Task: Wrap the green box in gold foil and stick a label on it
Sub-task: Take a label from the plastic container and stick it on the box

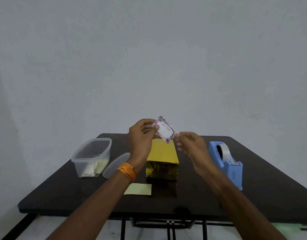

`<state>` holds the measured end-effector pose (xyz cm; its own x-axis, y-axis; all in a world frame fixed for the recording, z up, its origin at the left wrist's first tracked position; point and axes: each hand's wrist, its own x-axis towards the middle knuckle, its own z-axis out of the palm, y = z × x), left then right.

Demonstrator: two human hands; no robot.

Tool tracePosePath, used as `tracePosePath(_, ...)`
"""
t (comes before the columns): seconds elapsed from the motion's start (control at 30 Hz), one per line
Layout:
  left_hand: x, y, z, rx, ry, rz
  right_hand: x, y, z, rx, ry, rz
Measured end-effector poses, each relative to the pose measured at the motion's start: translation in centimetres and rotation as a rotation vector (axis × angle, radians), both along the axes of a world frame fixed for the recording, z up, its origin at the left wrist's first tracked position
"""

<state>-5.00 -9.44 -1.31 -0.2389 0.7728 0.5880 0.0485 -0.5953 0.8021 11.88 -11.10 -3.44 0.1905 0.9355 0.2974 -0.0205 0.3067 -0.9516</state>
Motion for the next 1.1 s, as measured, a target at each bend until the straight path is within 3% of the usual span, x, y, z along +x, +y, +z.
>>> tracePosePath(0.13,1.3,0.0,-0.4,-0.141,-0.311,-0.153,-0.4,0.3,0.0,-0.035,0.139,0.119)
tracePosePath(0.4,1.5,1.2,-0.9,-0.203,-0.46,-0.244,-1.0,1.9,1.1,0.053,0.081,-0.01)
tracePosePath(0.57,1.0,2.7,-1.6,-0.189,-0.342,-0.17,-1.1,2.6,1.4,0.122,0.055,-0.087)
tracePosePath(0.8,-1.0,5.8,-0.7,-0.247,-0.038,-0.061,-0.6,4.7,2.4,0.224,-0.144,-0.114)
tracePosePath(0.9,-1.8,7.4,-0.2,-0.261,0.032,-0.097,-0.2,6.4,2.6,0.157,-0.102,-0.084)
tracePosePath(1.1,-1.3,10.9,-1.1,-0.266,0.255,0.038,0.2,10.6,0.9,-0.062,-0.148,-0.098)
